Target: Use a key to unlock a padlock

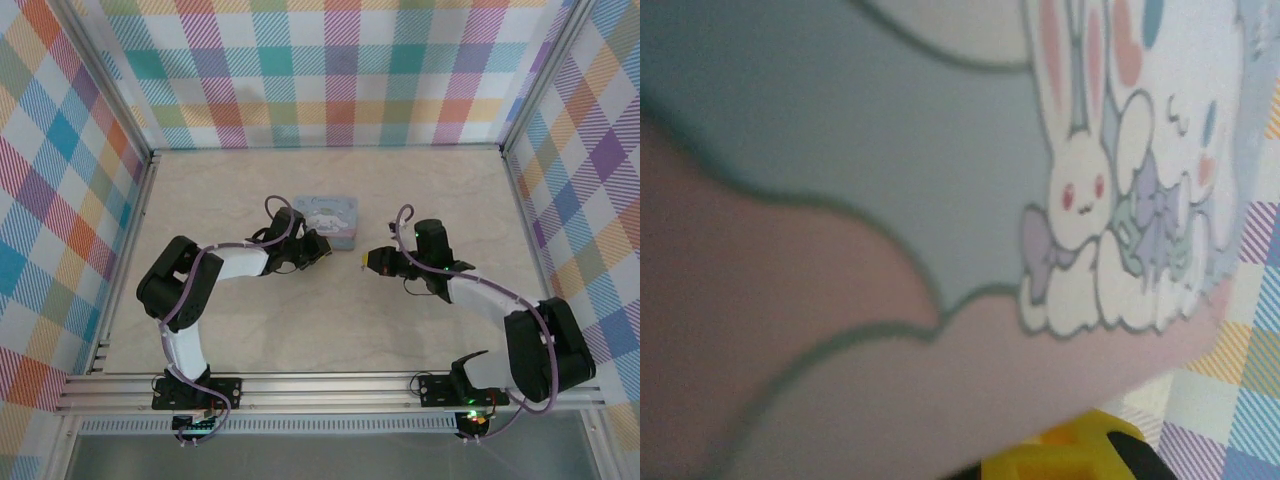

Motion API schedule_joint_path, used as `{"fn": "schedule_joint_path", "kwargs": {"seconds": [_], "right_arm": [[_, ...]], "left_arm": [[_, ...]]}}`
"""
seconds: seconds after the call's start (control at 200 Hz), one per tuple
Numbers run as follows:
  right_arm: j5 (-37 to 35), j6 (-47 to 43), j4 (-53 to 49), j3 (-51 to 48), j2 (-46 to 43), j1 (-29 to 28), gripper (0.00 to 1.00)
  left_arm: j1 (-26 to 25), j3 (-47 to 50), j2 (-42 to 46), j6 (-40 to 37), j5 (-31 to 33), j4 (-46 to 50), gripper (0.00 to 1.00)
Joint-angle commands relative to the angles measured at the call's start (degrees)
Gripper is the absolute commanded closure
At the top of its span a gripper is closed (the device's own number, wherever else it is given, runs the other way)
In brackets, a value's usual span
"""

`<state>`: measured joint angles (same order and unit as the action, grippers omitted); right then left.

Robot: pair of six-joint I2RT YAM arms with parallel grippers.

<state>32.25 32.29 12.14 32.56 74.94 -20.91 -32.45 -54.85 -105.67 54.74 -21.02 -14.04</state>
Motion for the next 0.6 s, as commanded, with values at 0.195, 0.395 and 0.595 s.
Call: {"fn": "schedule_joint_path", "kwargs": {"seconds": [0.195, 0.395, 0.595], "right_arm": [[6.9, 9.8, 11.4, -2.4, -4.8, 0.5, 1.0], [7.6, 11.9, 12.0, -1.9, -8.7, 0.5, 1.0], [8.3, 13.9, 12.1, -1.6, -11.7, 0.8, 1.0]], "left_arm": [[-0.6, -2.2, 1.9, 3.9, -2.8, 2.1, 0.91], [-0.5, -1.7, 1.9, 4.3, -3.1, 1.1, 0.91], [-0.5, -0.3, 2.7, 5.6, -3.0, -0.9, 0.91]]}}
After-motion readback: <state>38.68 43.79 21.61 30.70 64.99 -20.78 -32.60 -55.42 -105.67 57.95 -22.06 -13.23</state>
